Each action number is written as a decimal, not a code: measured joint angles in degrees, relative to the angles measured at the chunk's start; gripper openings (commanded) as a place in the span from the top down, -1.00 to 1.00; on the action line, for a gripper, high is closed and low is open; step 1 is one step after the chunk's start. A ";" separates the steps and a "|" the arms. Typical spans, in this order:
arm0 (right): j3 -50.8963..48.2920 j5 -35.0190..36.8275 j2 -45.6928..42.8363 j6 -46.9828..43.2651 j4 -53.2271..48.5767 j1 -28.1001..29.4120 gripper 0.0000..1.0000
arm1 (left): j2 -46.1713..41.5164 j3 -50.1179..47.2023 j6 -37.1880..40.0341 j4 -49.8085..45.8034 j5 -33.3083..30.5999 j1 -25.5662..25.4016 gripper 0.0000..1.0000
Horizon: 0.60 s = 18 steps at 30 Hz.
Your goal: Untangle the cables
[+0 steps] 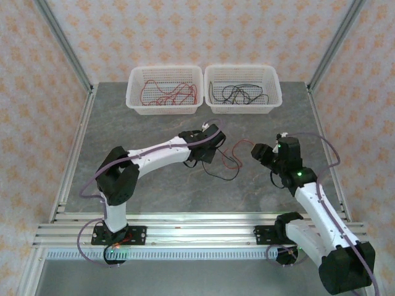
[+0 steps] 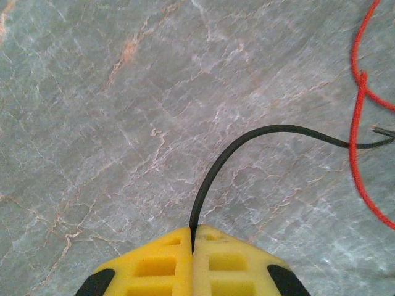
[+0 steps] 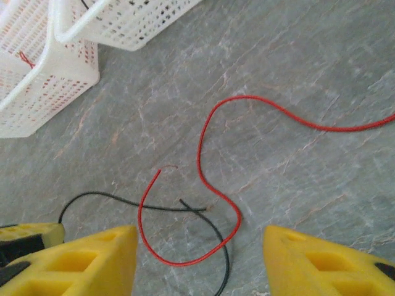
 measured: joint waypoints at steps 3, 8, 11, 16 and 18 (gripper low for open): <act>-2.08 -1.70 0.02 1.18 2.12 0.02 -0.11 | -0.15 2.10 -0.02 -1.68 -1.07 -0.90 1.00; -5.27 -3.87 0.39 3.67 5.60 0.61 -0.11 | -0.39 7.13 0.00 -4.87 -3.10 -3.06 1.00; -6.01 -4.33 1.84 4.76 7.15 1.73 -0.11 | -1.36 9.31 -0.02 -6.19 -4.28 -4.28 1.00; -6.25 -4.37 3.28 6.05 9.07 2.67 -0.11 | -3.69 12.44 -0.02 -8.20 -6.05 -5.64 1.00; -6.47 -4.37 3.30 6.40 9.66 2.78 -0.11 | -4.59 13.42 -0.02 -8.72 -6.84 -5.92 1.00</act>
